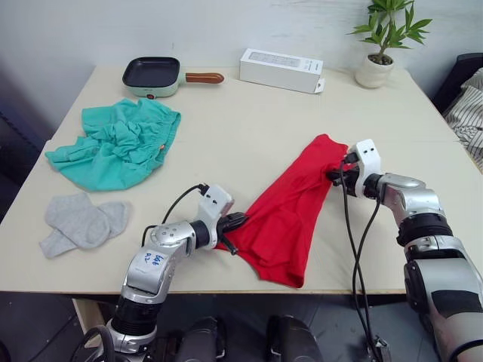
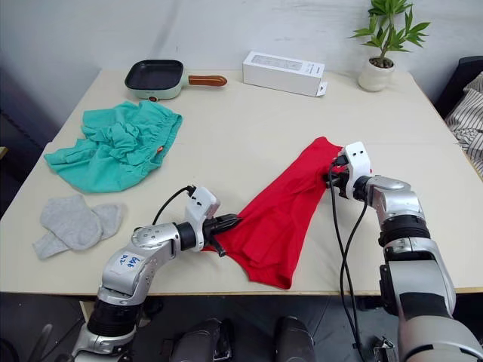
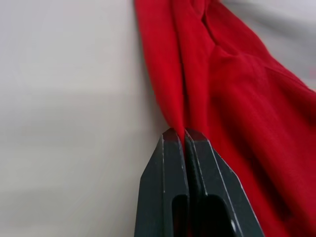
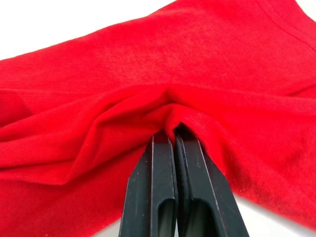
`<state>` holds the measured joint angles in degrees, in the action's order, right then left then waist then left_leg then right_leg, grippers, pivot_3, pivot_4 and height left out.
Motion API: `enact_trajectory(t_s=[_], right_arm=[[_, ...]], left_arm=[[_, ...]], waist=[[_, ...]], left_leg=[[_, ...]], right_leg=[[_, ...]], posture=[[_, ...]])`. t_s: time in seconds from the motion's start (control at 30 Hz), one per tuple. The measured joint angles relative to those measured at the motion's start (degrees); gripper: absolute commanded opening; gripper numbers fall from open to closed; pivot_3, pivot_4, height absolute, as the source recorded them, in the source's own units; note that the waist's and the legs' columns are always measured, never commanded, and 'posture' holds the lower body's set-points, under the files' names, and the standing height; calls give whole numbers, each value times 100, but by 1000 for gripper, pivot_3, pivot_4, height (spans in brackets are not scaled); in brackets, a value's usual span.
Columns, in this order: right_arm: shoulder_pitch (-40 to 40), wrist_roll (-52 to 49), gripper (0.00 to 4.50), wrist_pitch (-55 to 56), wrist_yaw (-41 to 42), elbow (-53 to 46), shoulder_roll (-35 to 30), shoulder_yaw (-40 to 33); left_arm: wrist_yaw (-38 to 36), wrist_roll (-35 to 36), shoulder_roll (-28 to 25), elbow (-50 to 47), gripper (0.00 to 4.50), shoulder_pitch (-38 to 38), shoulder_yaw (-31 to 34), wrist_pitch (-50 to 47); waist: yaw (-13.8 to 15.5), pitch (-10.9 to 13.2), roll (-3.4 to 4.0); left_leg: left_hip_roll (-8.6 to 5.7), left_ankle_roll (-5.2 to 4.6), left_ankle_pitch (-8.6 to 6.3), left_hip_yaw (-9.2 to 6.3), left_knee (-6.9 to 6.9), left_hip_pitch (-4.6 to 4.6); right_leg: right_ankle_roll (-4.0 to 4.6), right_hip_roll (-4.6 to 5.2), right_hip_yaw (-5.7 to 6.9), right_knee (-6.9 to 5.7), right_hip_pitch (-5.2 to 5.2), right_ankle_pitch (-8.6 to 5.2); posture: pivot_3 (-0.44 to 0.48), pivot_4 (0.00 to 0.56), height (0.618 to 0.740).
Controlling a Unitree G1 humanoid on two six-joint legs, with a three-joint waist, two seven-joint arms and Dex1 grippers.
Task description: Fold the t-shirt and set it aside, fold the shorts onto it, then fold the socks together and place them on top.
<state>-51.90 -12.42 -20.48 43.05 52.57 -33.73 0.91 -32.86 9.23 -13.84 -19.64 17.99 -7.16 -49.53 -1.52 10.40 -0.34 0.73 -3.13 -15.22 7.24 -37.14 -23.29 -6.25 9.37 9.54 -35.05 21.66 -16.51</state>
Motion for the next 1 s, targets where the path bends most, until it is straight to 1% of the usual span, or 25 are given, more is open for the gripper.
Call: enact_trajectory(t_s=[0.07,0.1,0.2,0.27,0.37,0.43,0.47,0.57,0.63,0.67,0.7,0.83,0.93,1.0], right_arm=[[-9,-12,426,-160,147,-1,-12,-100],[28,-36,667,-325,264,-71,-102,-135],[385,-75,1650,-689,451,-630,-425,-214],[790,-229,2310,-1194,579,-1231,-687,-394],[1686,-819,3360,-2549,889,-2818,-1142,-655],[2270,-1306,4066,-3469,1052,-3889,-1359,-821],[2511,-1554,4432,-3918,1073,-4419,-1404,-889],[3098,-2142,4471,-4836,984,-5587,-1419,-1103],[3448,-2454,4471,-5318,758,-6303,-1204,-1280],[3541,-2542,4471,-5435,644,-6520,-1097,-1326],[3704,-2617,4471,-5542,464,-6836,-939,-1441],[3995,-2715,4471,-5696,-116,-7600,-454,-1474],[4145,-2721,4471,-5709,-439,-7985,-254,-1383],[4223,-2736,4099,-5723,-636,-8160,-56,-1295]], left_arm=[[-67,83,-144,32,649,46,19,-5],[-186,174,-304,123,946,176,34,3],[-624,364,-818,564,1876,618,150,105],[-1017,494,-1191,899,2506,940,205,172],[-1392,487,-1385,1849,3460,1668,124,430],[-1519,402,-1235,2571,4118,2196,-30,773],[-1548,362,-1046,2987,4400,2462,-104,1002],[-1524,187,-399,4142,4412,3139,-294,1669],[-1449,70,-3,5140,4412,3574,-302,2176],[-1403,24,111,5502,4412,3726,-298,2358],[-1309,-57,298,6105,4412,3975,-284,2614],[-1022,-440,645,7555,4412,4497,-310,3418],[-922,-697,740,8200,4412,4693,-326,3874],[-946,-846,801,8402,4412,4771,-340,4049]], waist=[[1,0,0],[9,3,5],[77,8,13],[124,12,21],[184,22,38],[228,23,40],[250,24,39],[301,25,37],[303,27,33],[284,28,30],[288,31,26],[269,34,19],[261,27,6],[260,19,-9]], left_leg=[[2,1,0,-1,0,-1],[2,2,0,-2,0,-2],[2,5,-1,-4,-1,-4],[2,8,-5,-3,0,-5],[2,7,-9,-9,-1,-13],[1,3,-12,-10,-1,-15],[2,1,-16,-10,-5,-15],[1,-6,-20,-9,-7,-22],[1,-9,-22,-10,-7,-28],[1,-9,-23,-6,-6,-28],[1,-8,-23,-8,-5,-29],[4,-4,-26,-8,1,-29],[4,-5,-26,-8,1,-29],[6,-6,-27,-8,-2,-28]], right_leg=[[0,3,1,2,0,0],[1,4,2,6,2,0],[4,7,4,12,6,-2],[4,7,3,11,7,-2],[3,7,9,20,9,-2],[3,8,13,31,8,-1],[3,8,15,36,7,-1],[-2,12,20,48,6,2],[-3,12,29,58,7,3],[-4,12,28,58,10,3],[-4,11,33,57,10,3],[-4,8,36,58,16,3],[-4,7,38,56,19,3],[-4,7,37,55,18,3]], posture=[[0,150,740],[0,150,740],[0,150,740],[0,150,740],[0,150,740],[0,150,740],[0,150,740],[0,150,740],[0,150,740],[0,150,740],[0,150,740],[0,150,740],[0,150,740],[0,150,740]])
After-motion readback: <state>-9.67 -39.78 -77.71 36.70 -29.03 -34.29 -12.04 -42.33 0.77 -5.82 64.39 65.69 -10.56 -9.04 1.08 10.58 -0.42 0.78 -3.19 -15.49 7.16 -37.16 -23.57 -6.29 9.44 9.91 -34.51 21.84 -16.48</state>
